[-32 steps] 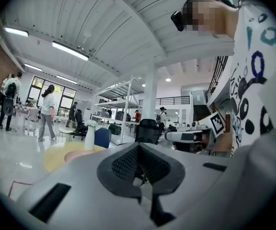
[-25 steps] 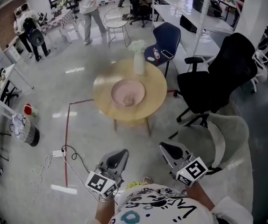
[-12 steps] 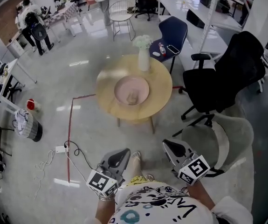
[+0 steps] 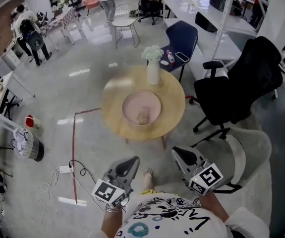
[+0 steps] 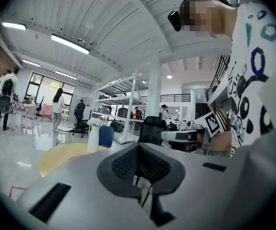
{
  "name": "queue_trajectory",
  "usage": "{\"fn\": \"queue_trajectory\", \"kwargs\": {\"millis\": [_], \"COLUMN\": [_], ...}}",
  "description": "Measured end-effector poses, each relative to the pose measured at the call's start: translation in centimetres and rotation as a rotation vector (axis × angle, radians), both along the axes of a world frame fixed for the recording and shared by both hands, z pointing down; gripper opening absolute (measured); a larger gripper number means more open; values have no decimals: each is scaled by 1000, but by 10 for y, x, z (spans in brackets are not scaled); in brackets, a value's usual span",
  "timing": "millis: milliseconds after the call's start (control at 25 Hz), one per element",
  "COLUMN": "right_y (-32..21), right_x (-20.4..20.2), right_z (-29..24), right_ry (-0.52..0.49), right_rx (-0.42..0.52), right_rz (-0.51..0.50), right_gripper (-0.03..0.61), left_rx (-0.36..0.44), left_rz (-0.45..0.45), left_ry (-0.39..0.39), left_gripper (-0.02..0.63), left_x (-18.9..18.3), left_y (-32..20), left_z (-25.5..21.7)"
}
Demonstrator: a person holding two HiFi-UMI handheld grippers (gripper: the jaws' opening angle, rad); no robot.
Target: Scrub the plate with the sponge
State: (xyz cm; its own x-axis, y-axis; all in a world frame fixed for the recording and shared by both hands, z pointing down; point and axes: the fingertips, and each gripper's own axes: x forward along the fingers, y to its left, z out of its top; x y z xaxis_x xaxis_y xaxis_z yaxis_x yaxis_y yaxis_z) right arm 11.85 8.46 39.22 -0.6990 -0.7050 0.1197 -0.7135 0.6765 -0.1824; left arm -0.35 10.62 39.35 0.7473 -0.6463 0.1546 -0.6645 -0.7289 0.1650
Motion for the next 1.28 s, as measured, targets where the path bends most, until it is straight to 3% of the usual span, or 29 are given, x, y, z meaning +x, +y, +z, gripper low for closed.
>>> {"fn": "queue_trajectory", "kwargs": {"millis": [480,840,1280], "right_y": [-85,-119,-163], "right_x": [-40,-58,-62], "right_z": [3,7,31], "right_ry": [0,6,23], "right_rx": [-2,-25,-92], "right_rz": [62,94,48], "right_gripper": [29,29,29], "left_rx": [-14,-36,-97], "left_rz": [62,72,10], "left_ry": [17,33,35], "left_gripper": [15,15,15], "left_x": [-37,-55,-66], "left_y": [-90,-129,-175], "left_z": [4,12,35]}}
